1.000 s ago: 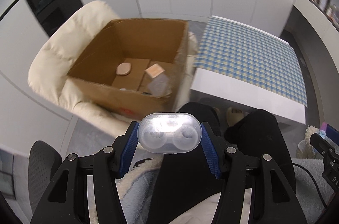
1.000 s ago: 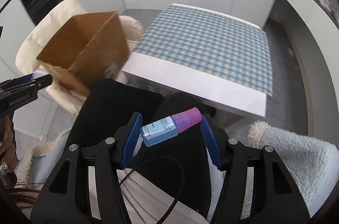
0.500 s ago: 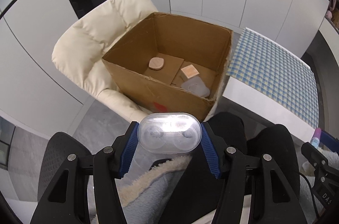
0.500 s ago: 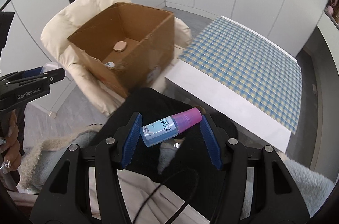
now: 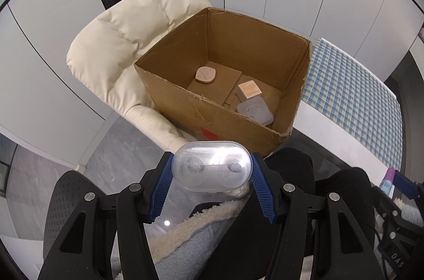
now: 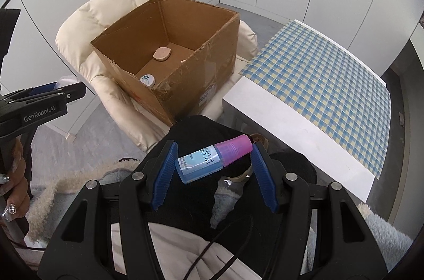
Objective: Organize objects
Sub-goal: 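Lower the bottle and clear case into the cardboard box with both tools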
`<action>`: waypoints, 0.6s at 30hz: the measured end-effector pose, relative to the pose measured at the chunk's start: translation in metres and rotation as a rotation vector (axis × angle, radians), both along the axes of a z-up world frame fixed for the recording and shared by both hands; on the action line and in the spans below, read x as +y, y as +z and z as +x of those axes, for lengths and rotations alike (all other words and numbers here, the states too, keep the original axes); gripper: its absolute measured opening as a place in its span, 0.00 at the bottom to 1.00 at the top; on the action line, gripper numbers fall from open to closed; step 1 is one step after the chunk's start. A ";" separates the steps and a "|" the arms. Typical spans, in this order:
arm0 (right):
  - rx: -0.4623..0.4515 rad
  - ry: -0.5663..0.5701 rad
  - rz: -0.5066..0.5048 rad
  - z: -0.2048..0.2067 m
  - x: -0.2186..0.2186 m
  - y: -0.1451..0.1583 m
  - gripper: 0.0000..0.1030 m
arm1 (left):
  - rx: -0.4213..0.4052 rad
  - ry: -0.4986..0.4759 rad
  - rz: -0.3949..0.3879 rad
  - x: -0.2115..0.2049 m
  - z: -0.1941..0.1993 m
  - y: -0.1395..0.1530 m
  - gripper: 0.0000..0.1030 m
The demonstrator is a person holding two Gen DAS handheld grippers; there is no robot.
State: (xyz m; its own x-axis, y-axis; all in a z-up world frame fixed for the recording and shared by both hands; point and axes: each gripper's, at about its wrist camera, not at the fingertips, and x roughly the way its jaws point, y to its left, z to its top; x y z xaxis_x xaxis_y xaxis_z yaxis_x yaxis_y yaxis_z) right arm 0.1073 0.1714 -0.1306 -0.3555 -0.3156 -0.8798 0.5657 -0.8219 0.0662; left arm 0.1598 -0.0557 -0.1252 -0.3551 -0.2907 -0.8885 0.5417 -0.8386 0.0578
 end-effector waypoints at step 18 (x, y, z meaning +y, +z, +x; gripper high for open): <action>0.000 0.061 0.001 -0.051 -0.070 -0.021 0.58 | -0.024 -0.019 0.000 -0.060 -0.074 -0.005 0.57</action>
